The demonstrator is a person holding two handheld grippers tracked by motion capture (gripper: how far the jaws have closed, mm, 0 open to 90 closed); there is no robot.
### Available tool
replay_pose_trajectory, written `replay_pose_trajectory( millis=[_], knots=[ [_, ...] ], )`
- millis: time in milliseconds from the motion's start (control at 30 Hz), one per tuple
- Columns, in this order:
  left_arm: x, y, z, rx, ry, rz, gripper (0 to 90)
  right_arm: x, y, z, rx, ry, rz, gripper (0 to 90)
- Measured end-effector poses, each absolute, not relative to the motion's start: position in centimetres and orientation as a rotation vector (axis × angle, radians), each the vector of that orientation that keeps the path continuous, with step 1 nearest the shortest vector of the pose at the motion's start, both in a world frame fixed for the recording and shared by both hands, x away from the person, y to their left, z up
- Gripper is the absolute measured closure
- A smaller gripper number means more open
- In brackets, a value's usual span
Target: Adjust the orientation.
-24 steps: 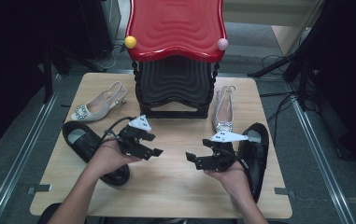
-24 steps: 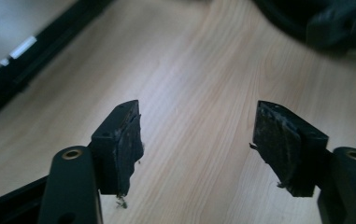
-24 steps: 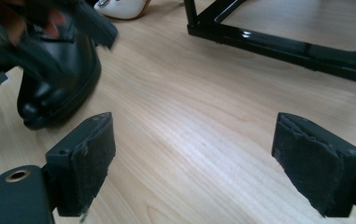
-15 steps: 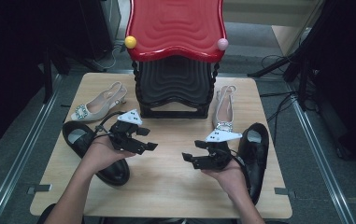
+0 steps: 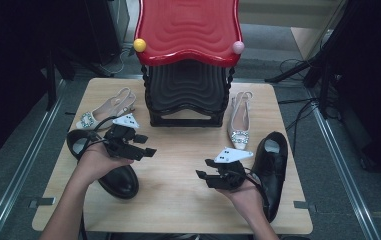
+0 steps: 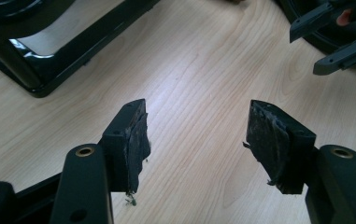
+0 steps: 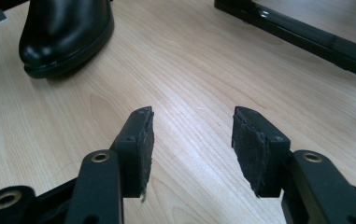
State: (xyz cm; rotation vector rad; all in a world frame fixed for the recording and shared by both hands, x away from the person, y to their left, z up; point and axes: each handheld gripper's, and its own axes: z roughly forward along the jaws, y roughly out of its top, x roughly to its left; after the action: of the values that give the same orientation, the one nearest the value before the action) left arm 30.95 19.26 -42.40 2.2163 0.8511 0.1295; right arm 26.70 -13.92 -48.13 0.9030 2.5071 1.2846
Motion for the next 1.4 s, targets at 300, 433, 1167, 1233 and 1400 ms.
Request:
replay_pose_trajectory(
  millis=[300, 433, 1167, 1233, 1400],
  knots=[
    [30.3, 20.7, -42.2, 2.238, 0.883, 0.189, 35.0, 27.5, -13.5, -48.6, 0.994, 2.565, 1.313, 49.0],
    [29.8, 21.5, -41.8, 2.213, 0.890, 0.186, 34.9, 27.7, -13.1, -48.5, 0.940, 2.561, 1.317, 45.9],
    [27.4, 28.4, -41.3, 2.151, 1.180, 0.370, 32.8, 29.0, -11.0, -48.5, 0.895, 2.642, 1.275, 42.0],
    [27.2, 29.0, -41.3, 2.132, 1.204, 0.377, 32.8, 29.1, -10.8, -48.5, 0.893, 2.646, 1.272, 41.9],
    [27.1, 30.5, -41.7, 2.120, 1.261, 0.383, 32.9, 29.3, -10.4, -48.7, 0.884, 2.658, 1.282, 42.0]
  ],
)
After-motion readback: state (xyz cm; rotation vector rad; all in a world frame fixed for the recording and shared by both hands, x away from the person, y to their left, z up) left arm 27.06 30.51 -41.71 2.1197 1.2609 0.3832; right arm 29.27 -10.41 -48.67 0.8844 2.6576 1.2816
